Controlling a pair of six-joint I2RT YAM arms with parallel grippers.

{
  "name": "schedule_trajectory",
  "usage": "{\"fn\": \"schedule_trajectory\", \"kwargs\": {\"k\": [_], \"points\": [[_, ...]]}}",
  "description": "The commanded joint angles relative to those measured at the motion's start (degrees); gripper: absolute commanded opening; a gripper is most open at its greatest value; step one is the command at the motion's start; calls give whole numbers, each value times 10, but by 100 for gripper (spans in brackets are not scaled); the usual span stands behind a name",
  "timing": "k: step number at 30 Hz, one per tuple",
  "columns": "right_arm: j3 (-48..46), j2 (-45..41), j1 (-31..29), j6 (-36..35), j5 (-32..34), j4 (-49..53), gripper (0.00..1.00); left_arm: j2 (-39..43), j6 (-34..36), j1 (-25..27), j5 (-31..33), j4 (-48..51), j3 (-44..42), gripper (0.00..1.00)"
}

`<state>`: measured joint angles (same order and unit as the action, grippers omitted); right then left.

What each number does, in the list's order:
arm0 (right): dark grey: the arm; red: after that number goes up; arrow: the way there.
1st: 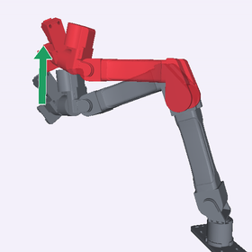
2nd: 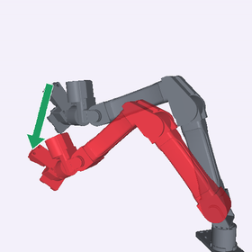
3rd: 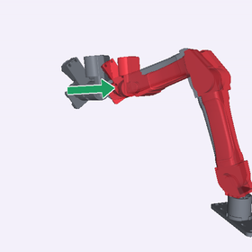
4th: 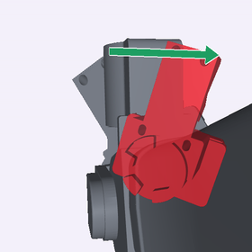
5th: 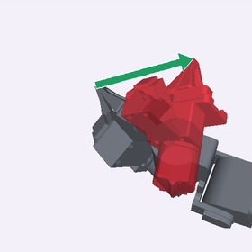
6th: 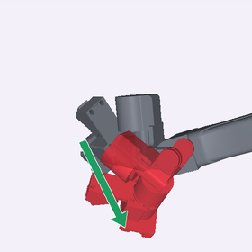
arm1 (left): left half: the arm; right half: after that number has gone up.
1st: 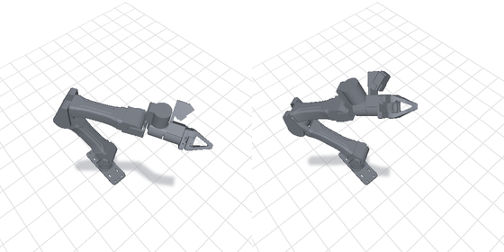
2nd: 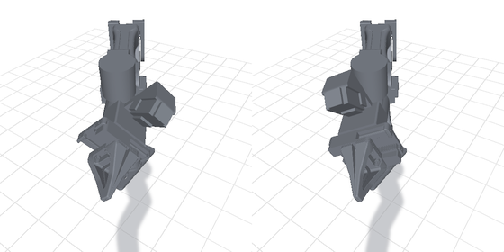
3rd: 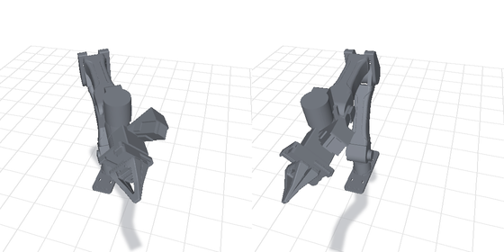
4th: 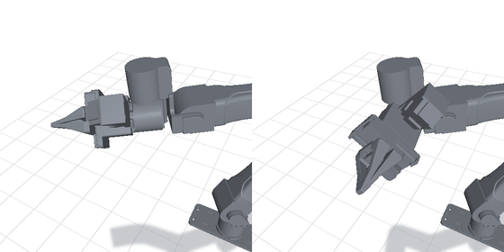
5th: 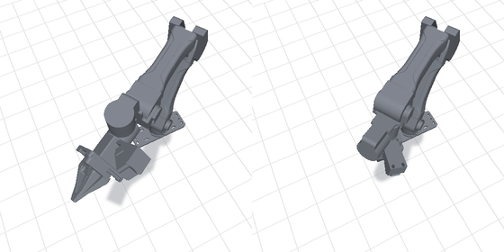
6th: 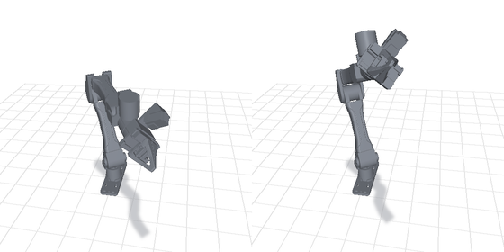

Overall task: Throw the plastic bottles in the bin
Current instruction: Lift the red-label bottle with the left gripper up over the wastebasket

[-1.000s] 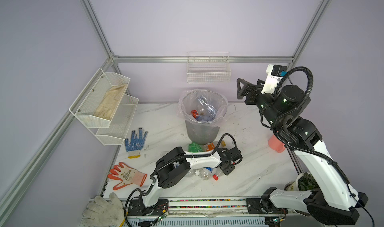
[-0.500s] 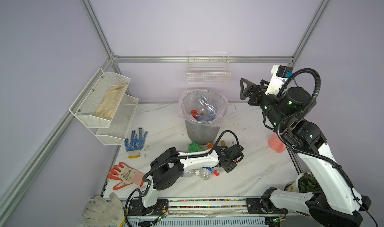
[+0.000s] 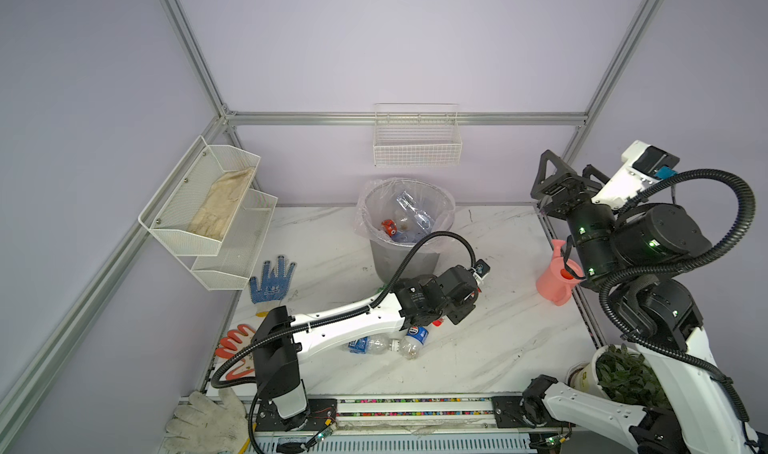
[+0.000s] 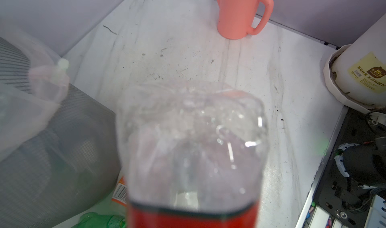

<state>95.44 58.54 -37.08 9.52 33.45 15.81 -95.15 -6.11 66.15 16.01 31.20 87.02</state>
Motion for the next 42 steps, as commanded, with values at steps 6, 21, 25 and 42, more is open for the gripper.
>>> {"fn": "schedule_trajectory", "kwargs": {"k": [6, 21, 25, 42], "points": [[-29, -4, 0, 3, 23, -17, 97, 128, 92, -6, 42, -83, 45, 28], [-71, 5, 0, 12, -20, 14, 98, 334, 87, -85, 38, -239, -34, 25], [-74, 14, 0, 15, -33, 23, 97, 369, 86, -100, 38, -282, -54, 25], [-95, 18, 0, 23, -52, 35, 98, 445, 126, -108, 79, -365, -104, 19]]}}
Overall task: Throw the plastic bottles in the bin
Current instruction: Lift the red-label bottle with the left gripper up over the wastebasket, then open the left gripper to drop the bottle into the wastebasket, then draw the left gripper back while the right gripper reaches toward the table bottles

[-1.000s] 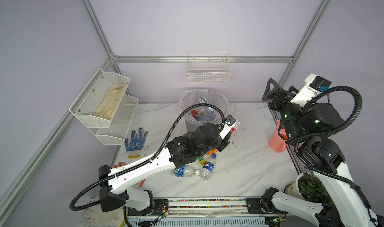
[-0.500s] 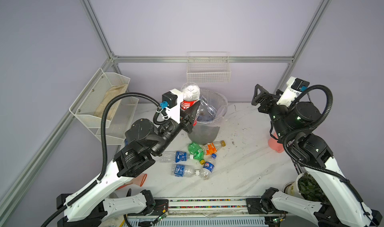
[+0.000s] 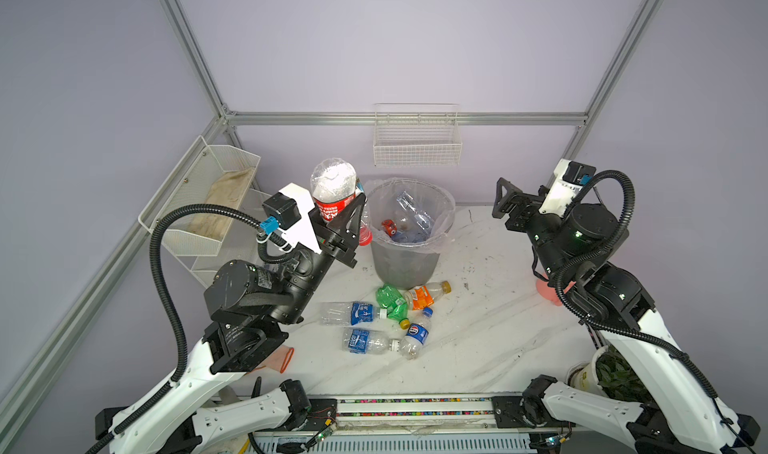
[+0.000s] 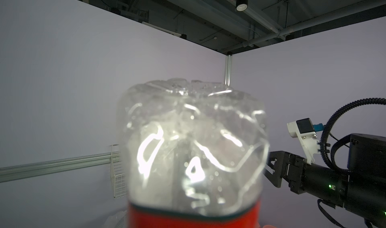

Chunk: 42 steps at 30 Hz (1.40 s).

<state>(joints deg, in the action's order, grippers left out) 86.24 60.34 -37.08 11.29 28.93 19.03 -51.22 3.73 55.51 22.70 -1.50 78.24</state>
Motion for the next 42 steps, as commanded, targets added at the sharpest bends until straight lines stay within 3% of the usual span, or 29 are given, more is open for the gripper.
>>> {"fn": "schedule_trajectory", "kwargs": {"k": [1, 3, 13, 20, 21, 22, 23, 26, 29, 34, 42], "points": [[-2, 1, -1, 6, -9, 4, 97, 5, 32, -2, 15, -41, -15, 22], [-2, 4, -1, 7, -14, 6, 98, 0, 38, -3, 17, -45, -9, 28], [5, 10, 0, 12, -24, 20, 98, -108, 21, -52, -20, -12, 91, 29], [17, 16, 0, 15, -33, 30, 98, -266, -106, -170, -163, 89, 176, 41], [20, 16, -1, 13, -32, 32, 97, -290, -116, -181, -174, 117, 190, 46], [22, 15, 0, 13, -31, 34, 97, -322, -120, -188, -182, 142, 201, 58], [25, 14, 0, 10, -30, 35, 98, -345, -122, -193, -181, 174, 219, 99], [30, 10, 0, 6, -26, 41, 98, -371, -135, -193, -124, 244, 278, 100], [33, 7, 0, 5, -27, 44, 98, -331, -130, -194, -135, 216, 279, 100], [28, 11, 0, 7, -32, 44, 98, -248, -125, -193, -160, 176, 243, 100], [24, 27, 0, 6, -75, 55, 98, -159, -127, -192, -149, 148, 147, 100]]}}
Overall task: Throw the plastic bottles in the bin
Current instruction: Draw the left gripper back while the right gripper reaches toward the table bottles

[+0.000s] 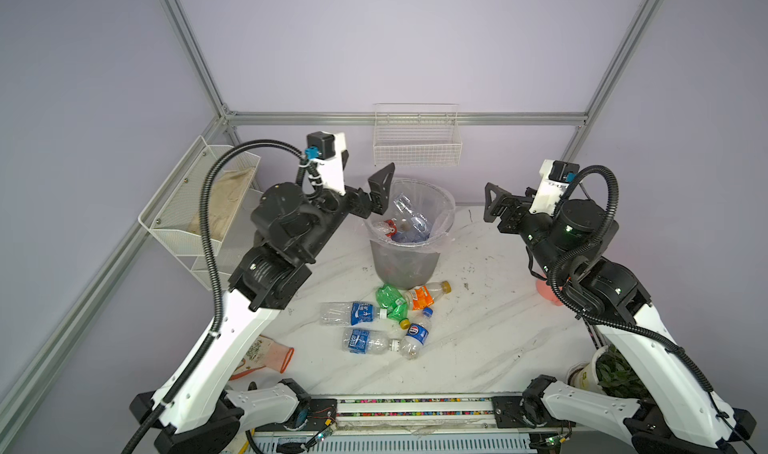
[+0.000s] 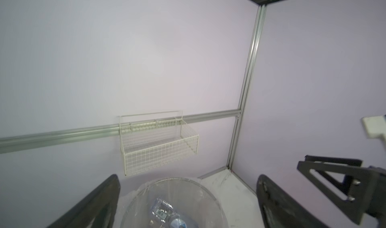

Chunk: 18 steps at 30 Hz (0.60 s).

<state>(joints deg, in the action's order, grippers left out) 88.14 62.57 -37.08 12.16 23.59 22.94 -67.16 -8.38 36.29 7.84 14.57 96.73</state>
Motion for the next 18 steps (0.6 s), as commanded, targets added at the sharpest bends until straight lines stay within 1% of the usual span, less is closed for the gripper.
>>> {"fn": "schedule_trajectory", "kwargs": {"k": [1, 4, 8, 10, 18], "points": [[5, 7, -1, -5, -28, 18, 98, 8, -6, 0, 3, -16, -46, 100], [6, 15, 0, -15, -58, 28, 98, 31, -6, -1, 10, -24, -77, 100], [10, 36, 0, -26, -115, 47, 97, 60, -8, 0, 13, -33, -112, 100], [14, 48, 0, -34, -128, 56, 98, 75, -10, 0, 18, -38, -131, 100], [22, 85, -1, -46, -210, 74, 98, 139, -23, 0, 57, -34, -203, 100]]}}
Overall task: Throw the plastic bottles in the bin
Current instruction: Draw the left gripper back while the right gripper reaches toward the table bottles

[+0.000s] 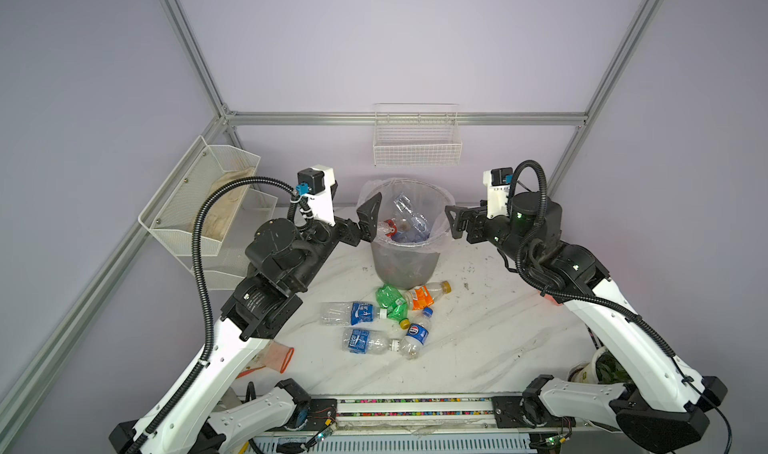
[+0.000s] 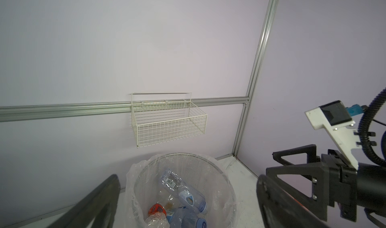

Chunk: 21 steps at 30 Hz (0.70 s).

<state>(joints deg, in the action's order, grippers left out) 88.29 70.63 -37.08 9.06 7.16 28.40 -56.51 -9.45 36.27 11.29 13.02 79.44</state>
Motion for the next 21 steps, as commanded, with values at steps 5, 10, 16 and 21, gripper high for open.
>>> {"fn": "schedule_trajectory", "kwargs": {"k": [5, 10, 16, 21], "points": [[21, 19, -1, -22, -91, 29, 97, 68, -25, 0, 49, 3, -64, 100], [23, 28, -6, -39, -140, 34, 98, 97, -46, -1, 74, 15, -97, 100], [31, 36, -59, -70, -141, 43, 98, 117, -62, -1, 96, 27, -126, 100], [49, 61, -108, -97, -126, 71, 98, 119, -75, -5, 108, 38, -137, 100]]}}
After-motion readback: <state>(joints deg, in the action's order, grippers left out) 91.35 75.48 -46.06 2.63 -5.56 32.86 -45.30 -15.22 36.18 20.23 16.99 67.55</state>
